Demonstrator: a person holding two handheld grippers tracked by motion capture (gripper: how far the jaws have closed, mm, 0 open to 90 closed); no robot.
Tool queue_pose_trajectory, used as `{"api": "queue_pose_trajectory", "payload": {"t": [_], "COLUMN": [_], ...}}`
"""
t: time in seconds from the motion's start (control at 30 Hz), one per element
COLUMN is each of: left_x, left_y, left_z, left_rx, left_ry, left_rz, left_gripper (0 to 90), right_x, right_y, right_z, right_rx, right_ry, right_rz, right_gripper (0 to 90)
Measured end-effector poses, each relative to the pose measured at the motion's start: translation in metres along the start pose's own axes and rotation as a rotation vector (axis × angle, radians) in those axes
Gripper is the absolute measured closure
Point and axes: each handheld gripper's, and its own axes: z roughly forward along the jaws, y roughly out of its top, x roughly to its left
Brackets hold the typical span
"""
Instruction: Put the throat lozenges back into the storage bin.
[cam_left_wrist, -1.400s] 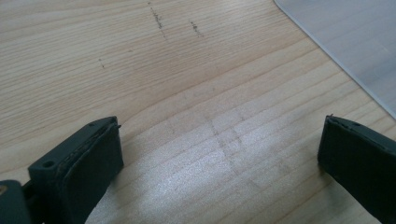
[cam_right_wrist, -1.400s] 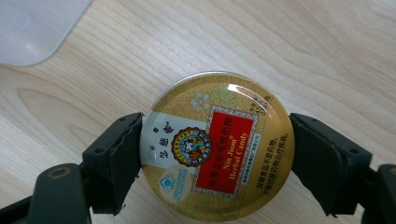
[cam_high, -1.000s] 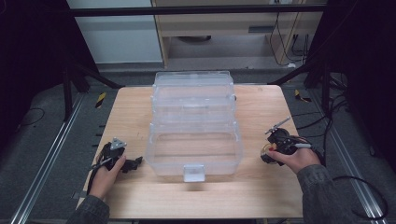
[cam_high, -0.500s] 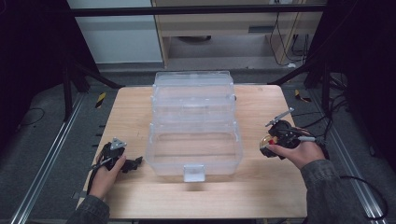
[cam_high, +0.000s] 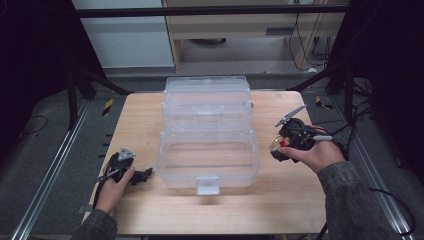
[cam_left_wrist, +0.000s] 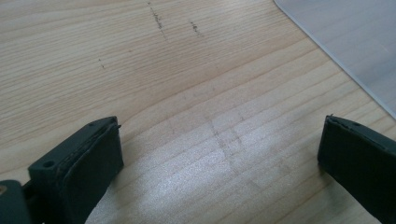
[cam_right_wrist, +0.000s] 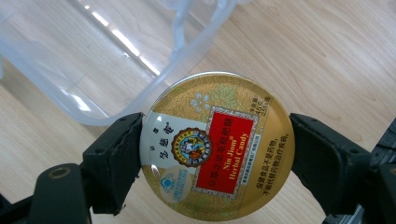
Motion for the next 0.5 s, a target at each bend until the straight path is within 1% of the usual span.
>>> {"api": "queue_pose_trajectory", "payload": {"t": [0.2, 0.3, 0.5], "left_x": [0.000, 0.000, 0.000], "left_y": [0.000, 0.000, 0.000], "left_z": [0.000, 0.000, 0.000], "left_rx": [0.000, 0.000, 0.000], "left_ry": [0.000, -0.001, -0.001], "left_rz": [0.000, -0.004, -0.004], "left_gripper": [0.0, 0.0, 0.0], "right_x": [0.011, 0.016, 0.025], "right_y": [0.012, 0.017, 0.027], "right_z": [-0.006, -0.005, -0.002], "right_rx": [-0.005, -0.004, 0.005], "right_ry": [0.010, 0.020, 0.033], "right_rz": [-0.039, -0.060, -0.084], "right_gripper": [20.9, 20.9, 20.9]}}
